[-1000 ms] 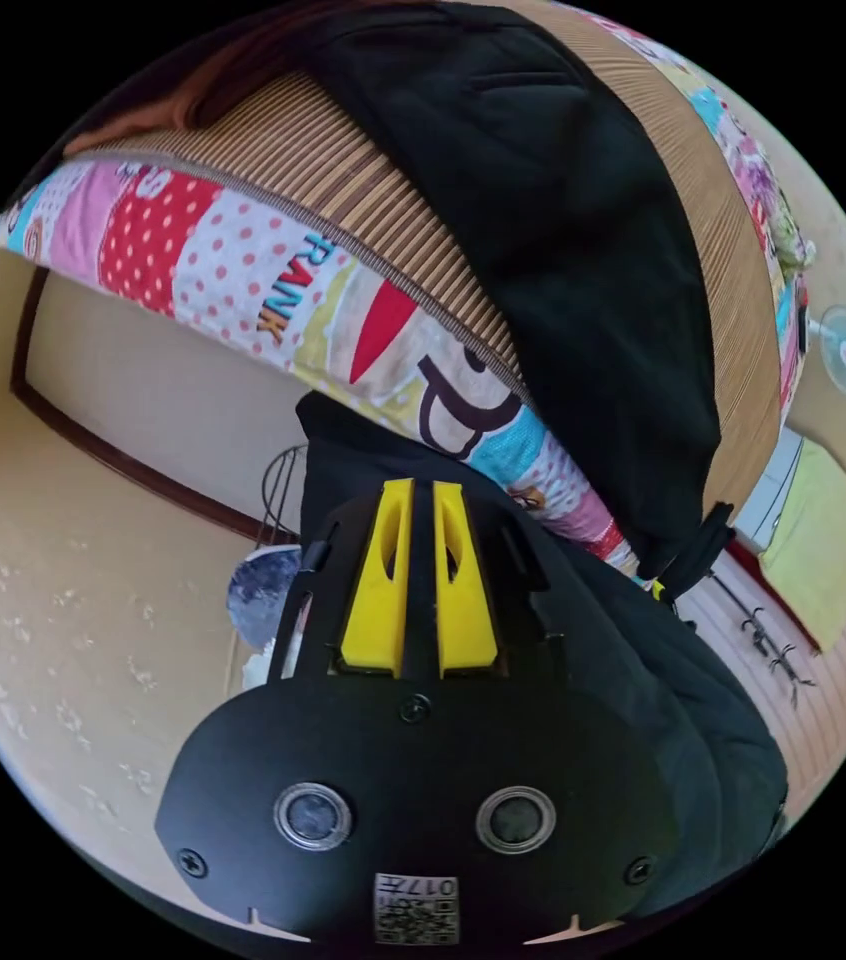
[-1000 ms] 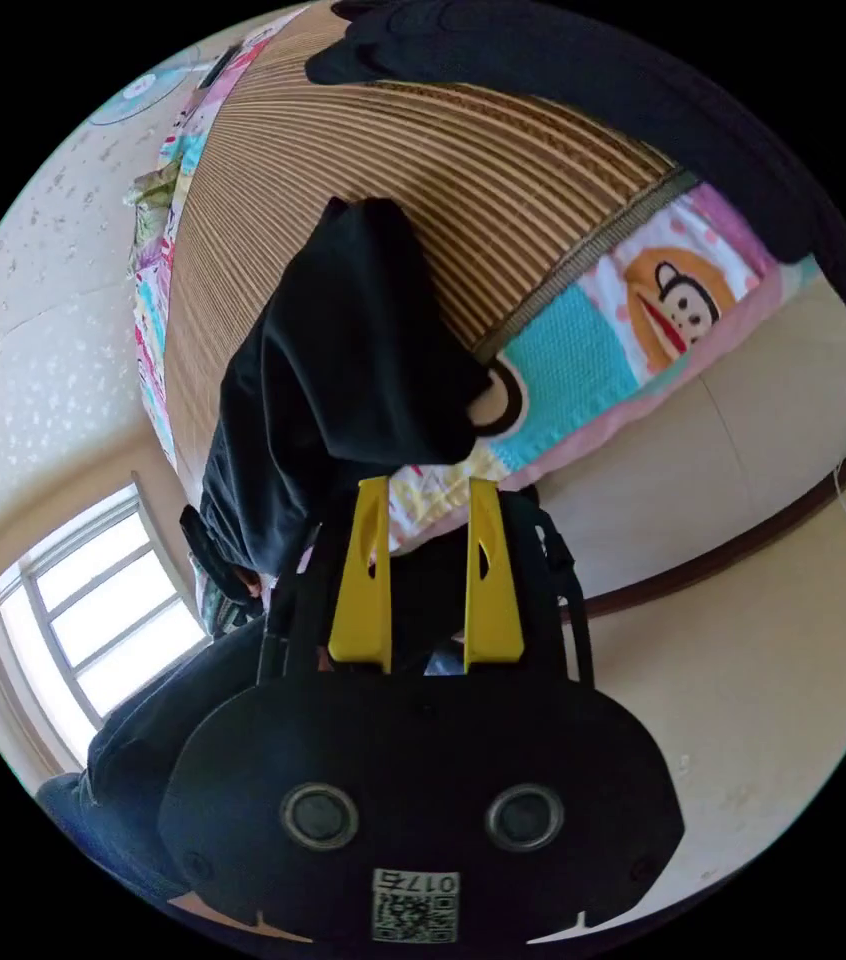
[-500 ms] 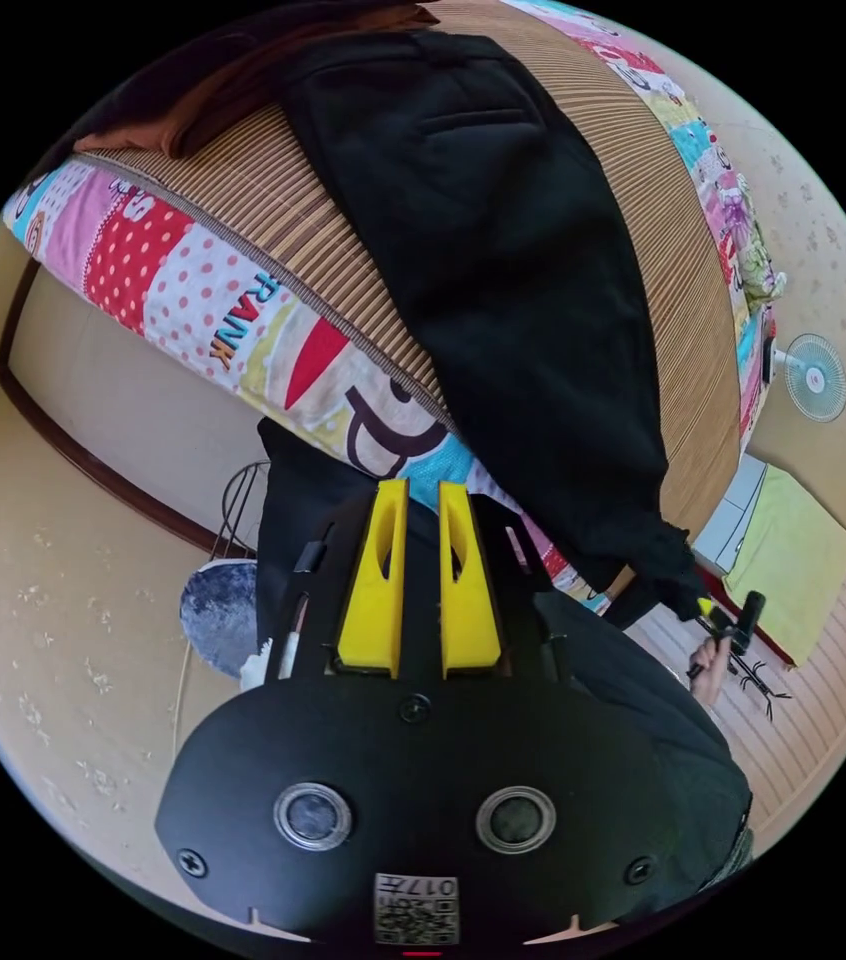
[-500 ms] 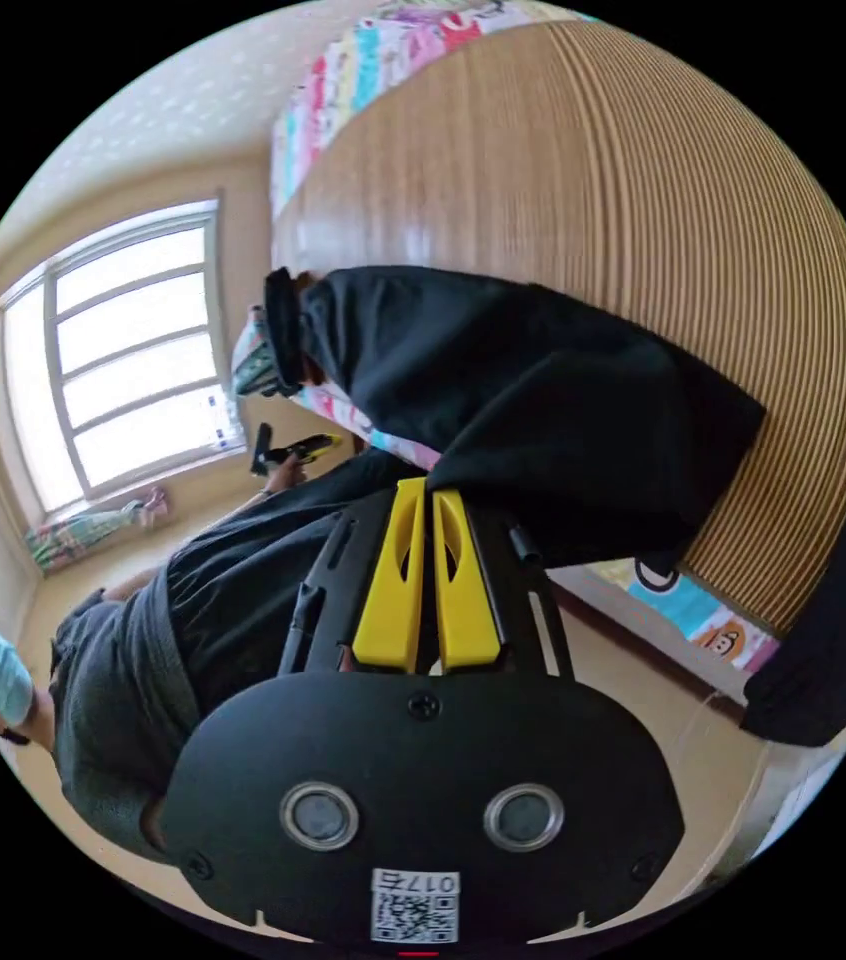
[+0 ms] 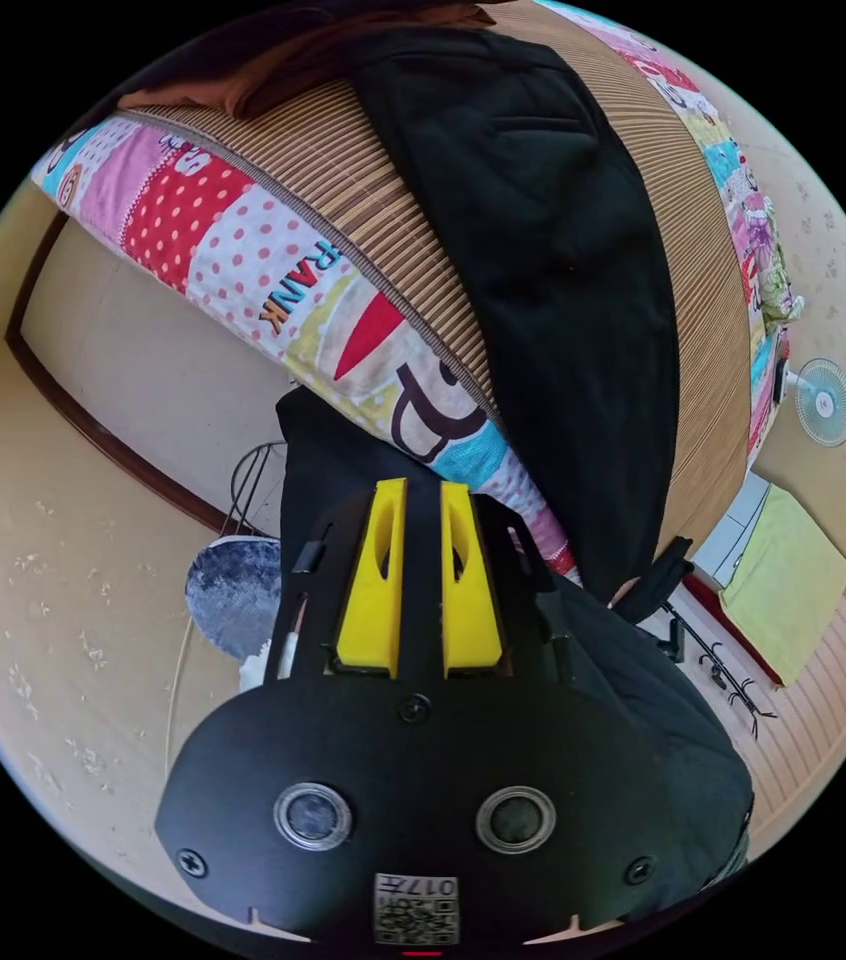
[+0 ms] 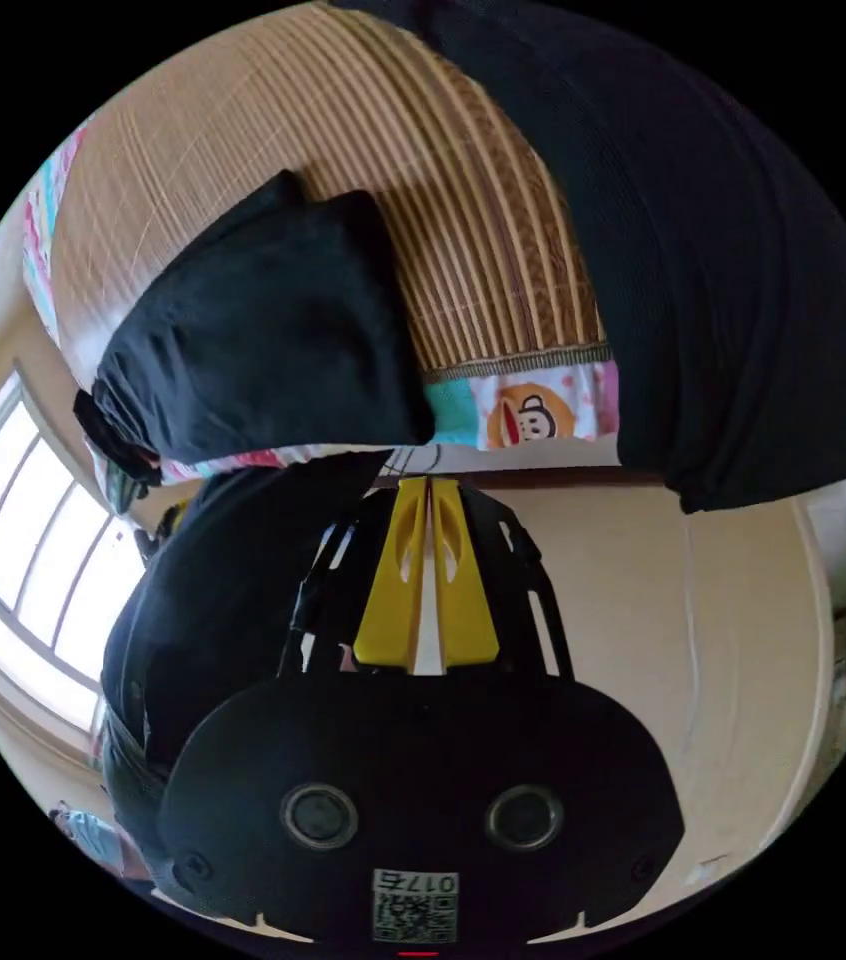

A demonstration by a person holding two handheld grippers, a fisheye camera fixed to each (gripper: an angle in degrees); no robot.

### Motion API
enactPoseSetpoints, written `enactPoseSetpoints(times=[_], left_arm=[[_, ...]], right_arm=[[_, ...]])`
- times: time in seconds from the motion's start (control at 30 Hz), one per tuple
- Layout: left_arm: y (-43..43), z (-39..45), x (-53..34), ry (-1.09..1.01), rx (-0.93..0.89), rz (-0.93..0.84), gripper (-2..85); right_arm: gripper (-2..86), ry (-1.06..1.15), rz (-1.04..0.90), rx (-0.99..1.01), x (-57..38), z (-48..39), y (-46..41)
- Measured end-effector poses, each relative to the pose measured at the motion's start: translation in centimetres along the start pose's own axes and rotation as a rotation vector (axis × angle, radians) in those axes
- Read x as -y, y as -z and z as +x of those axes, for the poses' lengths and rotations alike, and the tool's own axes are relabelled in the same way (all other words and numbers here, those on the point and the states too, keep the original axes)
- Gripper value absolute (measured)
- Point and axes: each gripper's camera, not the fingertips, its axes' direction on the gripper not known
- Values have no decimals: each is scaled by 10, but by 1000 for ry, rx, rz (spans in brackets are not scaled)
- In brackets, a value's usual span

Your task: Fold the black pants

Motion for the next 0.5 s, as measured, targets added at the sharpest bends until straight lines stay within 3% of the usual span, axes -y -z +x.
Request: enactPoseSetpoints(times=[0.17,0.3,0.37,0.5], left_arm=[[15,2,12,-33,-11,6,76],[24,4,32,-64,-40,3,94],[33,2,51,-72,-86,9,111],[53,-9,91,-50,-188,21,142]], right_arm=[[4,-93,256,397,-65,-9,-50],[4,-114,259,692,-92,-20,-105],[3,-135,251,930,-111,-24,-138],[4,-239,310,1129,-154,-29,-161]])
